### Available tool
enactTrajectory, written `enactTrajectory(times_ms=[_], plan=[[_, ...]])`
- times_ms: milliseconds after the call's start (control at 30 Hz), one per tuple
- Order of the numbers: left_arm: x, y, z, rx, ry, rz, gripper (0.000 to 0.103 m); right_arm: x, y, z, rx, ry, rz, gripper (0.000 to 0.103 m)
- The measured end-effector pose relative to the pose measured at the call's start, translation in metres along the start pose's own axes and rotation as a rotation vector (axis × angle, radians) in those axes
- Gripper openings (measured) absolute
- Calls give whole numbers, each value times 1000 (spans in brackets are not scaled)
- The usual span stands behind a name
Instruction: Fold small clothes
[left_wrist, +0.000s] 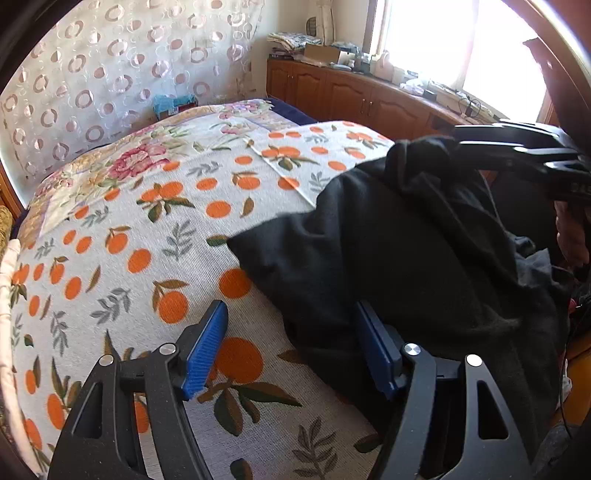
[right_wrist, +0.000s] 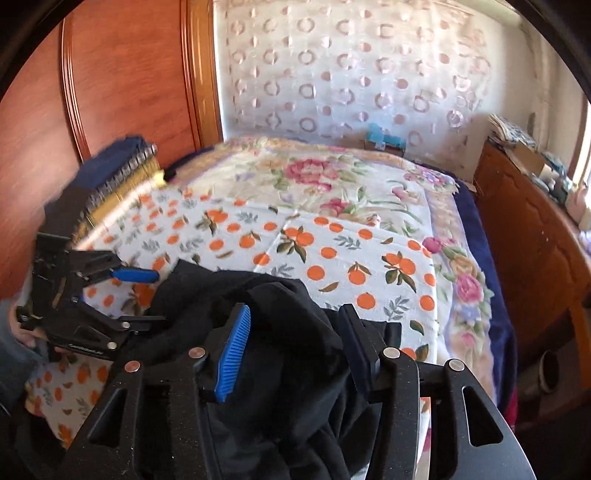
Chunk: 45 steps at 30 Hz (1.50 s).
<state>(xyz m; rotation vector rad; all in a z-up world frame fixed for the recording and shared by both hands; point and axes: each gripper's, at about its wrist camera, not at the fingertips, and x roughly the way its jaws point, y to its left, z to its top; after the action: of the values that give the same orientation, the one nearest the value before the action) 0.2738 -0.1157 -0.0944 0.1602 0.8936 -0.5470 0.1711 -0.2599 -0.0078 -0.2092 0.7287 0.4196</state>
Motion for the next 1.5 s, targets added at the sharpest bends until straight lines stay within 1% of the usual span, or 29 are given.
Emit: enactTrajectory(times_ms=[33, 133, 167, 200, 233, 300, 333, 400, 433, 500, 600, 633, 733, 800, 833, 867, 900, 933, 1067, 1200, 1367, 1433, 1467, 1500], plan=[[0, -1, 0, 6, -7, 6, 74, 8, 2, 0, -10, 23, -9, 51], [2, -4, 0, 20, -1, 20, 75, 23, 4, 2, -55, 71, -32, 51], [2, -5, 0, 24, 2, 22, 76, 28, 1, 4, -52, 82, -29, 37], [3, -5, 0, 27, 3, 24, 76, 29, -2, 4, -45, 85, -20, 14], [3, -6, 1, 29, 5, 25, 77, 29, -6, 4, -45, 86, -14, 7], [4, -7, 1, 34, 8, 27, 79, 26, -17, 12, -49, 72, -78, 7], [4, -7, 1, 36, 8, 29, 79, 25, -27, 11, -16, 78, -105, 7], [4, -7, 0, 35, 7, 28, 79, 25, -43, 7, 50, 105, -111, 7], [4, -7, 1, 34, 7, 27, 79, 25, -47, 3, 57, 110, -119, 7], [4, -7, 0, 36, 7, 30, 79, 15, -47, -4, 64, 94, -132, 8], [4, -7, 0, 34, 7, 27, 79, -2, -43, -11, 108, 66, -151, 13], [4, -7, 0, 32, 7, 25, 79, -10, -41, -13, 124, 52, -148, 14], [4, -7, 0, 33, 7, 26, 79, -30, -28, -23, 138, 39, -93, 25], [4, -7, 0, 29, 5, 22, 79, -35, -16, -32, 119, 50, -63, 35], [5, -7, 0, 29, 5, 21, 79, -39, -11, -38, 113, 62, -48, 38], [5, -6, 0, 28, 5, 20, 79, -45, -9, -44, 113, 71, -38, 43], [4, -6, 0, 27, 4, 19, 79, -48, -5, -51, 115, 90, -27, 44], [4, -5, 0, 22, 2, 13, 79, -52, -2, -57, 114, 110, -15, 44], [-3, 0, 1, -12, -8, 11, 79, -63, 1, -72, 106, 141, 3, 44], [-31, 2, 2, -37, -72, 10, 79, -66, -5, -85, 128, 170, 6, 44], [-54, 1, -4, -52, -108, 5, 79, -63, -5, -94, 155, 203, 27, 44], [-58, -2, -8, -47, -115, 8, 79, -65, -5, -97, 154, 196, 33, 44], [-60, -5, -9, -44, -118, 12, 79, -66, -5, -96, 159, 194, 39, 38], [-61, -8, -10, -42, -118, 16, 79, -67, -5, -98, 161, 186, 46, 18]])
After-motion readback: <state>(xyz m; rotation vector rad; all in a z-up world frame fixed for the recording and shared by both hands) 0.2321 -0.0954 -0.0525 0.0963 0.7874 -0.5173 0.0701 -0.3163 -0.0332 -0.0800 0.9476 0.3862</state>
